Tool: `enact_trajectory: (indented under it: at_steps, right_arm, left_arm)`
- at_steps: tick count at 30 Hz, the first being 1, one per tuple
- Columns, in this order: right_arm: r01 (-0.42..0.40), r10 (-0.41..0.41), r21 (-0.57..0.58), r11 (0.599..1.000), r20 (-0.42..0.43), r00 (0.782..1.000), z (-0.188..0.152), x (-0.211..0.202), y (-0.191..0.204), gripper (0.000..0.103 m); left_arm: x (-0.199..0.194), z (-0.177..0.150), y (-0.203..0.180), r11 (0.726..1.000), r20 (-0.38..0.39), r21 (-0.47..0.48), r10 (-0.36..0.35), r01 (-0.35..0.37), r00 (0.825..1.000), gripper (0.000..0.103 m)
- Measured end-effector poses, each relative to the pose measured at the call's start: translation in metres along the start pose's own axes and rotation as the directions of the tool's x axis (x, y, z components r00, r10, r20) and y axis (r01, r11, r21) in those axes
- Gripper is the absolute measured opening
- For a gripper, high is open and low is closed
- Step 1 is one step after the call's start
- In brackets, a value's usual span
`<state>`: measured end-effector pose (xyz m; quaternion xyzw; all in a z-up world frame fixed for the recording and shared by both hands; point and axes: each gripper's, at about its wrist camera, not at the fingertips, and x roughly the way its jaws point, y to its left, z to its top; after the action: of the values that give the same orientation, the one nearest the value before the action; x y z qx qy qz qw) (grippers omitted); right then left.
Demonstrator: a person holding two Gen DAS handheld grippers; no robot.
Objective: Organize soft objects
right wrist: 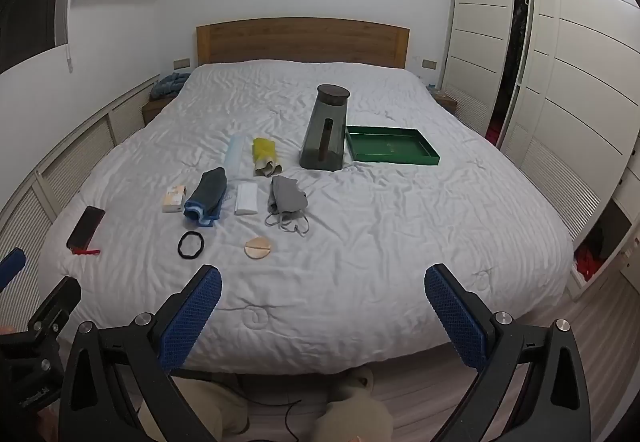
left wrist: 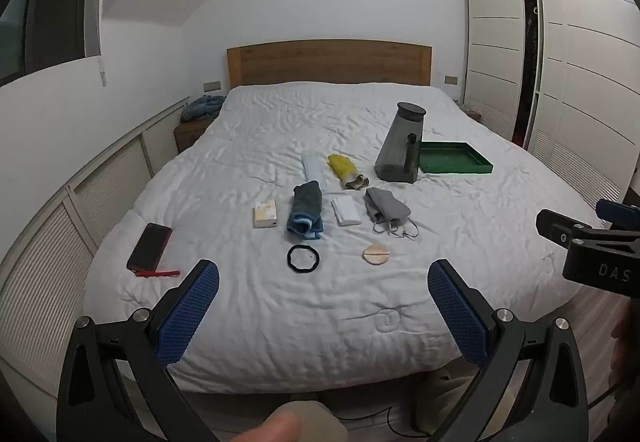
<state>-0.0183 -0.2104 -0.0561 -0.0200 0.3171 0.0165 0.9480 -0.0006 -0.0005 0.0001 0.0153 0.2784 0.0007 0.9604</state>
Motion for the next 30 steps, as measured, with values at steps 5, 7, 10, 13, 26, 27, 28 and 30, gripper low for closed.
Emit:
enact_trajectory:
  at_steps: [5,7,10,13,26,27,28,30]
  right_arm:
    - [0.003,-0.003,-0.003,1.000,0.004,1.000,-0.0005,-0.0004,-0.0002,0.103]
    - [0.005,-0.005,-0.004,1.000,0.005,1.000,-0.0007,-0.0004,-0.0001,0.103]
    - [0.004,-0.004,-0.003,1.000,0.005,1.000,-0.0008,-0.0007,-0.0003,0.103]
    - [0.003,-0.003,-0.003,1.000,0.006,1.000,-0.0008,-0.0014,-0.0003,0.103]
    - [0.005,-0.005,-0.005,1.000,0.010,1.000,0.0002,-0.0024,-0.0002,0.103]
    - [0.005,-0.005,-0.005,1.000,0.010,1.000,0.0002,-0.0024,-0.0001,0.103]
    - [0.006,-0.006,-0.005,1.000,0.010,1.000,0.0001,-0.0024,-0.0001,0.103]
    - [0.006,-0.006,-0.005,1.000,0.011,1.000,-0.0001,-0.0023,0.0000,0.103]
  left_arm:
    - [0.0002,-0.0004,-0.0003,1.000,-0.010,0.001,-0.003,0.003,1.000,0.102]
    - [0.0000,-0.0007,-0.0005,1.000,-0.011,0.000,-0.005,0.005,1.000,0.102]
    - [0.0001,-0.0008,0.0001,1.000,-0.011,0.000,-0.007,0.007,1.000,0.102]
    - [-0.0025,-0.0029,-0.0017,1.000,-0.011,-0.007,-0.013,0.013,1.000,0.102]
    - [0.0008,-0.0008,0.0026,1.000,-0.023,-0.005,-0.022,0.022,0.999,0.102]
    - [0.0010,-0.0010,0.0020,1.000,-0.024,-0.006,-0.020,0.020,1.000,0.102]
    - [0.0013,-0.0009,0.0026,1.000,-0.025,-0.006,-0.022,0.022,0.999,0.102]
    - [0.0012,-0.0016,0.0001,1.000,-0.024,-0.003,-0.018,0.018,1.000,0.102]
